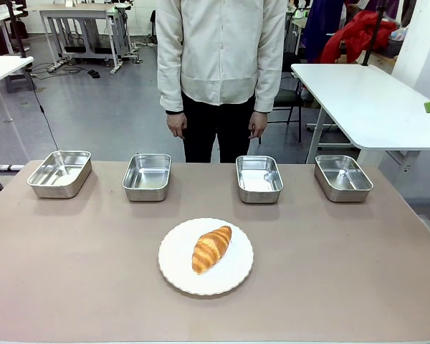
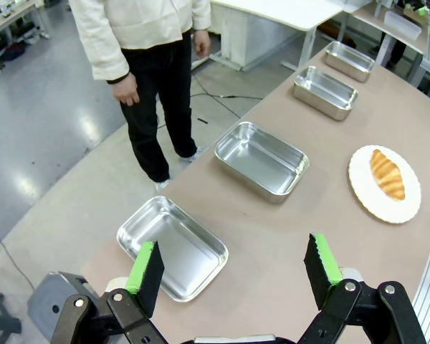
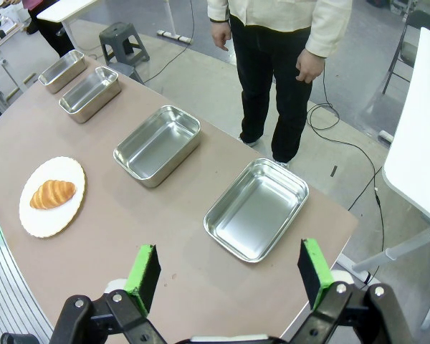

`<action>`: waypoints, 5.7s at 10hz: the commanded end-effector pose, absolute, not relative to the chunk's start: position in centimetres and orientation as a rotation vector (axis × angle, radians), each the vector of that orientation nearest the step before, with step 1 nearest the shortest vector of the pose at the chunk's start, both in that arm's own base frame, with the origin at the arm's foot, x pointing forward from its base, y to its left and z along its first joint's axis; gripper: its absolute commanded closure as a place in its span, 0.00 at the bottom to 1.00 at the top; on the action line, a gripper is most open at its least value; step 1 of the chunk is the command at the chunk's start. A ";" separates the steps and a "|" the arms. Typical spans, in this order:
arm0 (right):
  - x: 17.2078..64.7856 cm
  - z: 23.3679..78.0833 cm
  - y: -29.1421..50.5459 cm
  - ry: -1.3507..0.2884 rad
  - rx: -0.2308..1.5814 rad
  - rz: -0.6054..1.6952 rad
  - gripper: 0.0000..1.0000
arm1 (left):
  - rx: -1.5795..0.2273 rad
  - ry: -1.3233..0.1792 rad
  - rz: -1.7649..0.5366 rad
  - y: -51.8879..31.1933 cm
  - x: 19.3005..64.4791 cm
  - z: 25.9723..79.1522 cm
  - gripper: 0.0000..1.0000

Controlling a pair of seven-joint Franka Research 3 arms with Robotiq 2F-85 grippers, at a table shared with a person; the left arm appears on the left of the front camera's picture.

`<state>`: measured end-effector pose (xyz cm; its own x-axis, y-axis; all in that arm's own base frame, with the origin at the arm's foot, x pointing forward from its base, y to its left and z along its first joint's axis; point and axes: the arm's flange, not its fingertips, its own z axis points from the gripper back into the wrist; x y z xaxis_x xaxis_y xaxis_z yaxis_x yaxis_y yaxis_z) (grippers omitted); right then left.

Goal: Place the bread in the container.
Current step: Place the Butter Roll into the Airtight Container indicated by the human.

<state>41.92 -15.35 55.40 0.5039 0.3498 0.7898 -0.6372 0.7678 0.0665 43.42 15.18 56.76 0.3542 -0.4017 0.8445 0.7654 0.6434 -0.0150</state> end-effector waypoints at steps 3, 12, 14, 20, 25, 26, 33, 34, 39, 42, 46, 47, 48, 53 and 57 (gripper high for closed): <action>41.9 55.3 -15.4 -0.862 0.382 0.617 0.00 | -0.452 -0.946 -0.784 15.2 43.3 57.0 0.00; 41.9 55.3 -15.4 -0.862 0.382 0.617 0.00 | -0.452 -0.946 -0.784 15.2 43.3 57.0 0.00; 41.9 55.3 -15.4 -0.862 0.382 0.617 0.00 | -0.452 -0.946 -0.784 15.2 43.3 57.0 0.00; 41.9 55.3 -15.4 -0.862 0.382 0.617 0.00 | -0.452 -0.946 -0.784 15.2 43.3 57.0 0.00; 41.9 55.3 -15.4 -0.862 0.382 0.617 0.00 | -0.452 -0.946 -0.784 15.2 43.3 57.0 0.00; 41.9 55.3 -15.4 -0.862 0.382 0.617 0.00 | -0.452 -0.946 -0.784 15.2 43.3 57.0 0.00; 41.9 55.3 -15.4 -0.862 0.382 0.617 0.00 | -0.452 -0.946 -0.784 15.2 43.3 57.0 0.00; 41.9 55.3 -15.4 -0.862 0.382 0.617 0.00 | -0.452 -0.946 -0.784 15.2 43.3 57.0 0.00; 41.9 55.3 -15.4 -0.862 0.382 0.617 0.00 | -0.452 -0.946 -0.784 15.2 43.3 57.0 0.00; 41.9 55.3 -15.4 -0.862 0.382 0.617 0.00 | -0.452 -0.946 -0.784 15.2 43.3 57.0 0.00; 41.9 55.3 -15.4 -0.862 0.382 0.617 0.00 | -0.452 -0.946 -0.784 15.2 43.3 57.0 0.00; 41.9 55.3 -15.4 -0.862 0.382 0.617 0.00 | -0.452 -0.946 -0.784 15.2 43.3 57.0 0.00; 41.9 55.3 -15.4 -0.862 0.382 0.617 0.00 | -0.452 -0.946 -0.784 15.2 43.3 57.0 0.00; 41.9 55.3 -15.4 -0.862 0.382 0.617 0.00 | -0.452 -0.946 -0.784 15.2 43.3 57.0 0.00; 41.9 55.3 -15.4 -0.862 0.382 0.617 0.00 | -0.452 -0.946 -0.784 15.2 43.3 57.0 0.00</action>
